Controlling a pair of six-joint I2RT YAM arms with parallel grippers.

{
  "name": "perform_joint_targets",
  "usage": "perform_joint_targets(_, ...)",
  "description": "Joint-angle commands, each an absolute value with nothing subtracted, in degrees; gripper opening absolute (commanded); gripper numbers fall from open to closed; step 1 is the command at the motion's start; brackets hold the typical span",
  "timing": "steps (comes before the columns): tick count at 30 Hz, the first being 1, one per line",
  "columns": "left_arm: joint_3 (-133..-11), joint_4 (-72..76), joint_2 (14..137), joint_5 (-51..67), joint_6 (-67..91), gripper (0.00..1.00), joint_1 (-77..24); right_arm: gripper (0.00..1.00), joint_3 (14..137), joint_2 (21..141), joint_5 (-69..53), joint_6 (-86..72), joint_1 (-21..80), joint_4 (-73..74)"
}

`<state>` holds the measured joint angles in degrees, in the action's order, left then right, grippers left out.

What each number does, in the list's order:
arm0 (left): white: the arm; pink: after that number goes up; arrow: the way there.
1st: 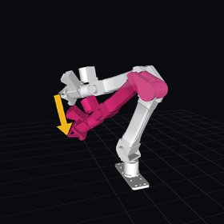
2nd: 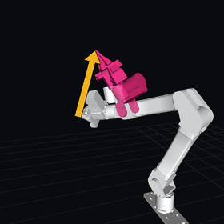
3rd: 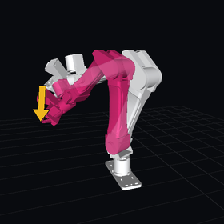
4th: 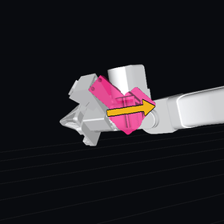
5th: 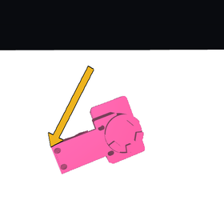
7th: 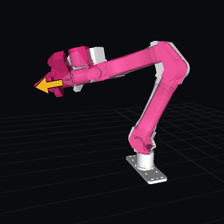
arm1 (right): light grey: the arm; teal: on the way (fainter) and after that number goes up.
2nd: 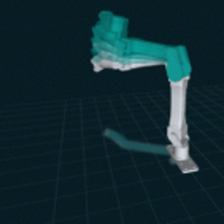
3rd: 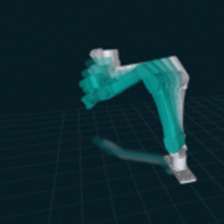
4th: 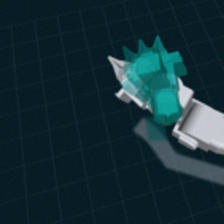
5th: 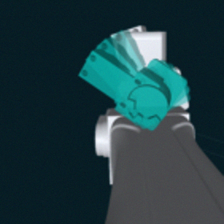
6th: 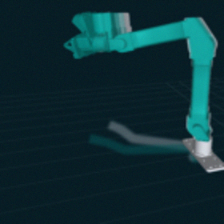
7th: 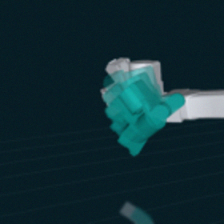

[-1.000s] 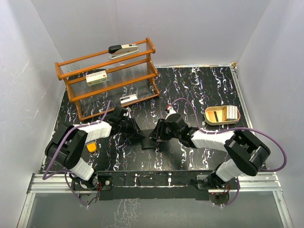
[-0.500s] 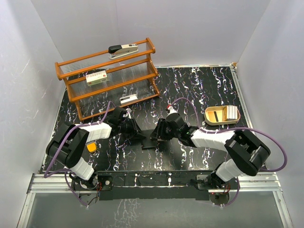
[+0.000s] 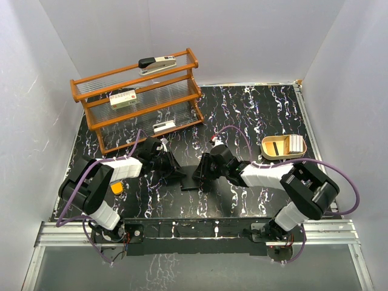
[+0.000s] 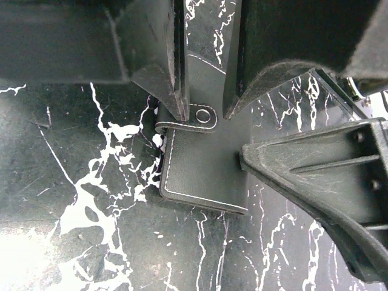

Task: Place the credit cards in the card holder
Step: Close the card holder at the center of the board.

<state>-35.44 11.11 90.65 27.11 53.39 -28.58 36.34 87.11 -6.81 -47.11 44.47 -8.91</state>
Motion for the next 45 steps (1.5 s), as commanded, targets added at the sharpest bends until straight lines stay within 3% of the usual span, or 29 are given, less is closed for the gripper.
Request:
perform_joint_targets(1,-33.8,7.8,91.4,27.0,52.7,0.19,-28.9,0.26,39.4,89.0,-7.8,-45.9,44.5,-11.7)
perform_joint_targets(14,-33.8,8.2,91.8,27.1,52.9,0.18,-29.0,0.18,40.3,90.0,-8.9,-44.9,44.6,-10.0)
perform_joint_targets(18,-33.9,8.1,92.0,27.1,52.7,0.19,-29.0,0.11,40.9,90.4,-7.8,-43.5,44.7,-7.2)
perform_joint_targets(45,-34.1,7.7,92.4,26.9,52.5,0.19,-29.0,0.00,49.6,98.9,5.9,-34.1,51.1,14.6)
